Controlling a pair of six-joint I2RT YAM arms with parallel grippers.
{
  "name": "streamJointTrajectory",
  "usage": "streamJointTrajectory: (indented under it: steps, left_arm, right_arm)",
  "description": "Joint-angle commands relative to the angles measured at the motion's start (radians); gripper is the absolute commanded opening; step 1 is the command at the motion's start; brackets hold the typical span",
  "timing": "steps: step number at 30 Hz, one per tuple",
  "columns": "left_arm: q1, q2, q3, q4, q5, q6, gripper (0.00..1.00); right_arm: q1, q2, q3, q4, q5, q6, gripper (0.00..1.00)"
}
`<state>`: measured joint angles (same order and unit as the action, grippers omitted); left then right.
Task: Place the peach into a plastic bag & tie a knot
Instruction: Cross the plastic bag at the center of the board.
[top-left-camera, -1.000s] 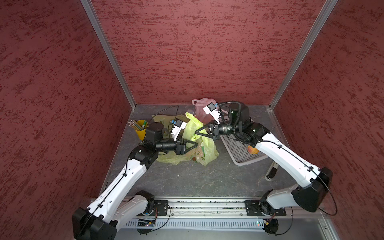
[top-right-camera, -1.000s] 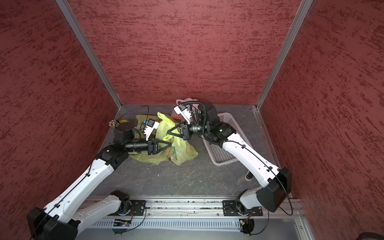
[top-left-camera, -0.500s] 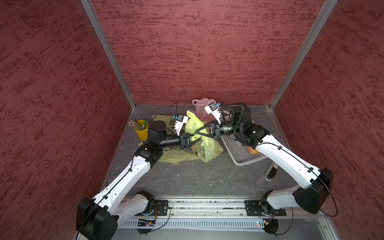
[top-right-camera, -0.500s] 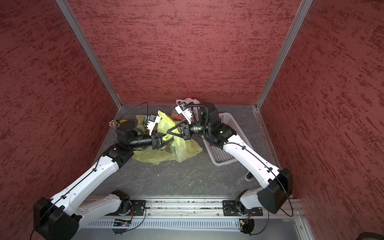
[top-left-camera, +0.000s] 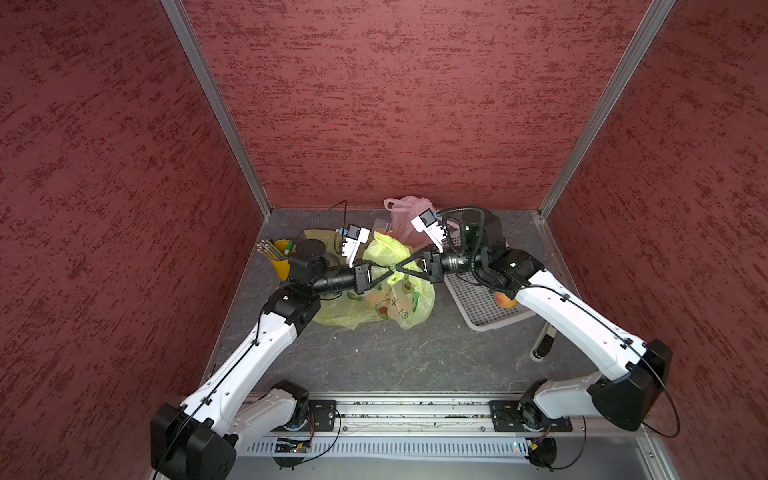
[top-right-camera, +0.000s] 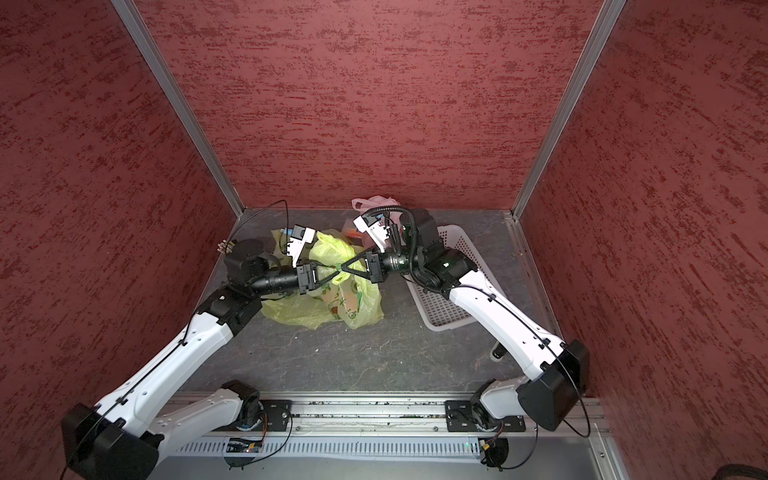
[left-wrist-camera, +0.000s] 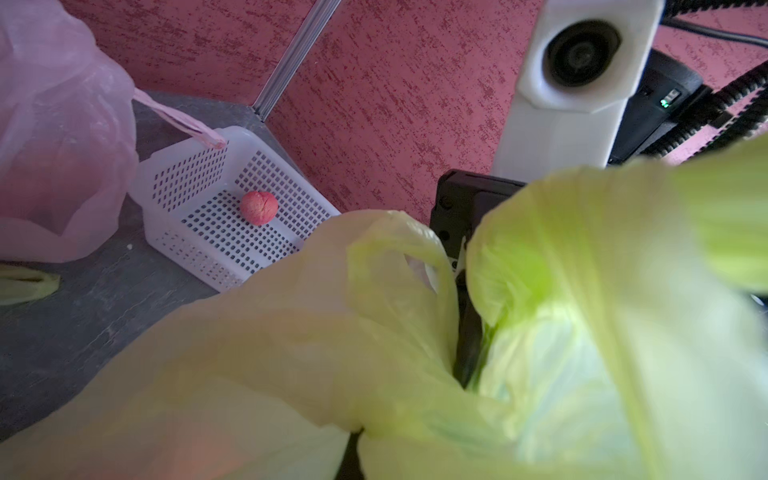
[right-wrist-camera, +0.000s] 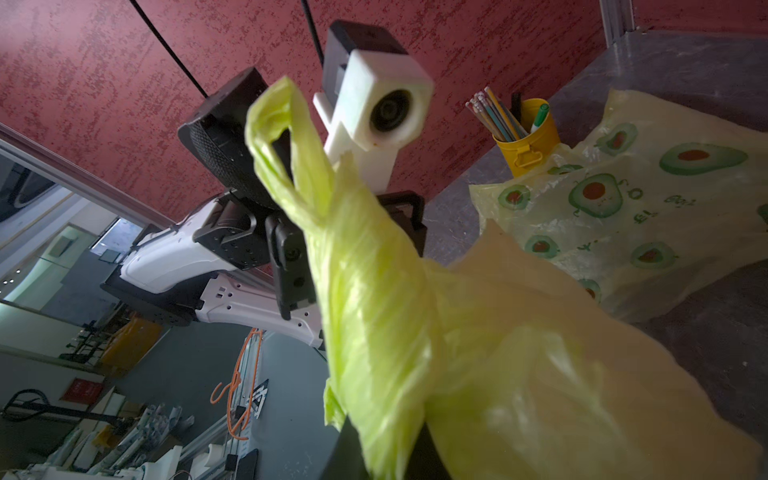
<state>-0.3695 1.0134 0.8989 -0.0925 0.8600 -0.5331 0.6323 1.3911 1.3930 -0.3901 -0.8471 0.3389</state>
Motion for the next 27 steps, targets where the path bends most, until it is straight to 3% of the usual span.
streamJointTrajectory:
  steps: [1,8,14,17,27]
  left_arm:
    - [0.047,-0.068,0.06,-0.161,0.039,0.071,0.0]
    - [0.09,-0.091,0.125,-0.338,0.113,0.131,0.0]
    - [0.094,-0.085,0.15,-0.356,0.2,0.128,0.0]
    - [0.088,-0.084,0.142,-0.316,0.247,0.098,0.0]
    - [-0.028,-0.027,0.037,-0.03,0.236,-0.055,0.0]
  right_arm:
    - [-0.015,-0.022,0.045,-0.114,0.068,-0.078,0.09]
    - [-0.017,-0.019,0.066,-0.156,0.109,-0.102,0.07]
    - [-0.018,-0.021,0.069,-0.158,0.15,-0.099,0.07]
    - [-0.02,-0.019,0.065,-0.15,0.188,-0.091,0.0]
    - [-0.014,-0.043,-0.034,0.139,0.273,0.097,0.0]
